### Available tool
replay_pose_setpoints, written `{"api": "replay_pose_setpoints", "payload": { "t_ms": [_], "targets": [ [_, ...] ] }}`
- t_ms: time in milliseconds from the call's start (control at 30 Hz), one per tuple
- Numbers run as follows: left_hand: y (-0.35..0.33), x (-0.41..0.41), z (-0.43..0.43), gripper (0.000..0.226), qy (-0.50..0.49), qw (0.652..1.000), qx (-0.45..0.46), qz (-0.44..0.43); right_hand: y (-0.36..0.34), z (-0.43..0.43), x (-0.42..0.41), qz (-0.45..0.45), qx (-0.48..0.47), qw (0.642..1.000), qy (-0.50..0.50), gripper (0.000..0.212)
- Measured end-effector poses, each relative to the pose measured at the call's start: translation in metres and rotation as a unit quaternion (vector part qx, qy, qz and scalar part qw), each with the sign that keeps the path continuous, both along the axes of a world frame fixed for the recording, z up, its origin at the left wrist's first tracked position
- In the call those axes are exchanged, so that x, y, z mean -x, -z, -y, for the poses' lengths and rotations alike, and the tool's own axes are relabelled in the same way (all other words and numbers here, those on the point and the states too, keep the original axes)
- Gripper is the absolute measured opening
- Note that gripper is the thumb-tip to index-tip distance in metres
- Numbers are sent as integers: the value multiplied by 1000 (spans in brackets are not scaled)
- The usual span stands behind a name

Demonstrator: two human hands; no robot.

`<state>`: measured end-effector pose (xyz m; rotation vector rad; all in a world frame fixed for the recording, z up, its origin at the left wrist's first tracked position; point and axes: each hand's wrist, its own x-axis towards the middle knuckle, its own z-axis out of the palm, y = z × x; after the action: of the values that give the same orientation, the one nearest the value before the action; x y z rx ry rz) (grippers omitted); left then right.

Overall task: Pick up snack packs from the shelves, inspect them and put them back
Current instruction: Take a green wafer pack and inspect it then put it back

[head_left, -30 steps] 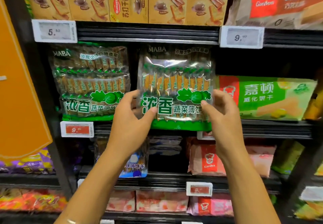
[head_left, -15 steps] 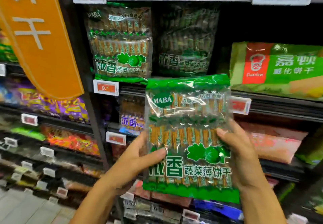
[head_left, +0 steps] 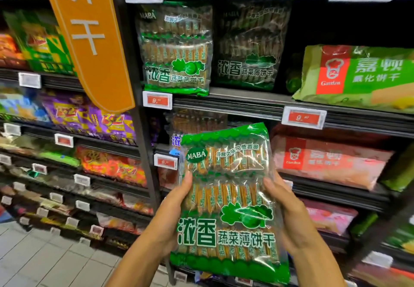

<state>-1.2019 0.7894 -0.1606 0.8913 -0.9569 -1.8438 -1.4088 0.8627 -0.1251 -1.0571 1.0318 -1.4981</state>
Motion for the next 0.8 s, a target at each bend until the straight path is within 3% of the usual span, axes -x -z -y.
{"api": "replay_pose_setpoints", "payload": {
  "t_ms": [167,267,467,533,600,667,800],
  "targets": [
    [7,-38,-11,118,25,1000,-18,-1,5,-16,-41,7,-7,1000,-2,73],
    [14,-69,-22,119,30,999,-7,12,8,-28,-70,0,-12,1000,-23,56],
    [39,-116,-42,87,38,998,-28,28,29,-57,-117,-31,-78,996,17,43],
    [42,-120,-53,79,64,997,-24,35,41,-66,-126,-15,-101,993,54,62],
    [45,-123,-62,94,76,996,-19,44,49,-77,-133,5,-131,987,96,87],
    [44,-130,-67,96,95,994,7,52,53,-84,-133,35,-171,975,137,77],
    [35,-141,-73,91,142,988,59,28,62,-88,-125,119,-204,952,192,24]
  ]
}}
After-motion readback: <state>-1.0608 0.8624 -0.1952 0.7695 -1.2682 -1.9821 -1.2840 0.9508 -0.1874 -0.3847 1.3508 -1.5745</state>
